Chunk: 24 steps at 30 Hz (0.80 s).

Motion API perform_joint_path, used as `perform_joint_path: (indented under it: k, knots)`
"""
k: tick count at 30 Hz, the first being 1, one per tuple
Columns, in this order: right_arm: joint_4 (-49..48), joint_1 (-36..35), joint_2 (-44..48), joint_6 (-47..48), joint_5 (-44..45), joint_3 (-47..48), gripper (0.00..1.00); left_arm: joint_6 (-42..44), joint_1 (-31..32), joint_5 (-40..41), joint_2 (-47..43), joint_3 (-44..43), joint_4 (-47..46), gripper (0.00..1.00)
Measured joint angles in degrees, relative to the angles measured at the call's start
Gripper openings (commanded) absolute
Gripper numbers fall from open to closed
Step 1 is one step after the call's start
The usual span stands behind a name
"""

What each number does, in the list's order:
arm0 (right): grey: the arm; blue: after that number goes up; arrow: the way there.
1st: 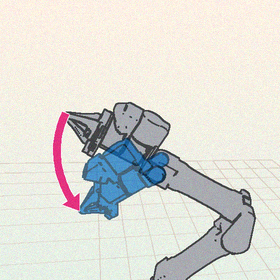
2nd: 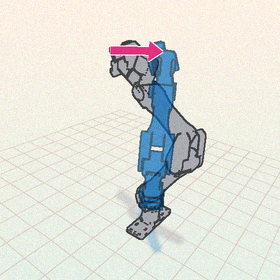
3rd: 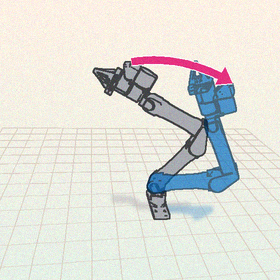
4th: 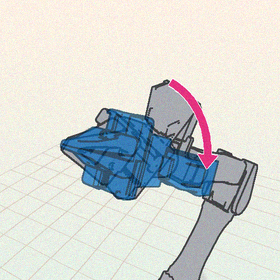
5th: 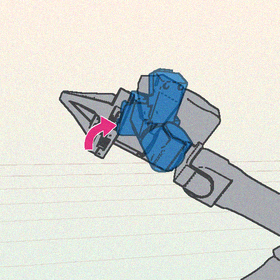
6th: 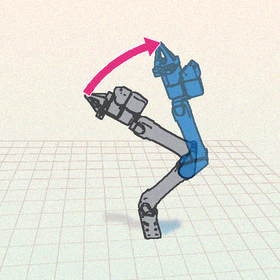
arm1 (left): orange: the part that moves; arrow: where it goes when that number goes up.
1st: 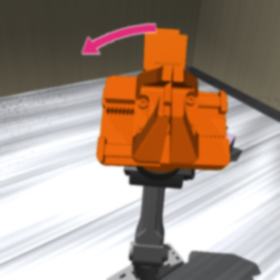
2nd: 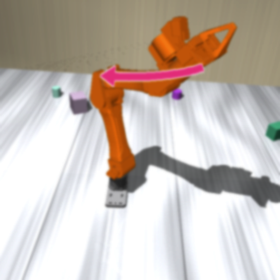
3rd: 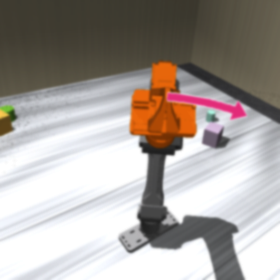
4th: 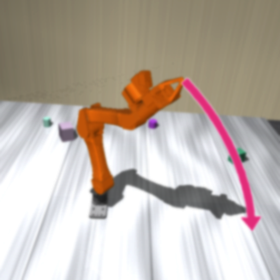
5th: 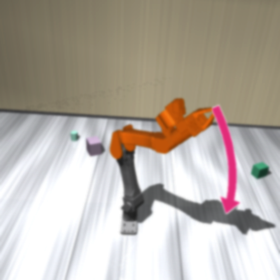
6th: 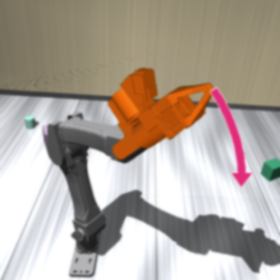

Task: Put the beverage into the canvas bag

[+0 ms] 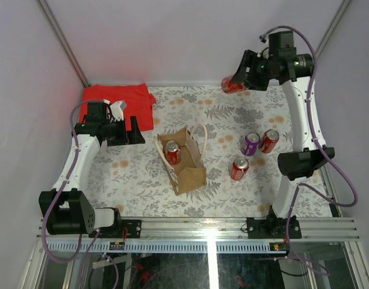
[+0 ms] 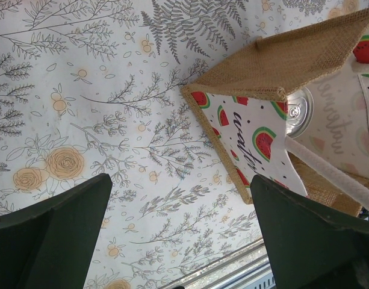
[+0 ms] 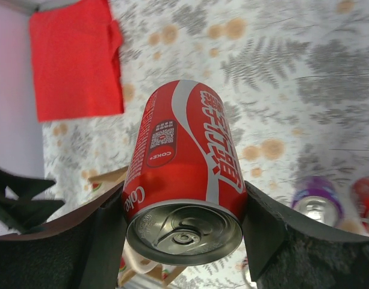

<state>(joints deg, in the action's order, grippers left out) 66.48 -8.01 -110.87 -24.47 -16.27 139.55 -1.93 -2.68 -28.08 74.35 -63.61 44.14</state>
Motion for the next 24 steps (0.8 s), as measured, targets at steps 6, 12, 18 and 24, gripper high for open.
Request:
perform_joint_path:
  k: [6,12,18,24]
  knots:
    - [-0.7,-11.6,1.2,-1.8,0.4,0.0,0.00,-0.2,0.0,0.0,0.0,0.0,0.0,1.00]
    - [-0.7,-21.9,1.6,-2.6,3.3,-0.2,0.00,-0.2,0.0,0.0,0.0,0.0,0.0,1.00]
    - [0.2,-30.8,3.2,-2.6,9.8,-4.6,0.00,-0.3,0.0,0.0,0.0,0.0,0.0,1.00]
    - [1.0,-38.1,3.2,-2.5,14.2,-9.4,0.00,-0.4,0.0,0.0,0.0,0.0,0.1,1.00]
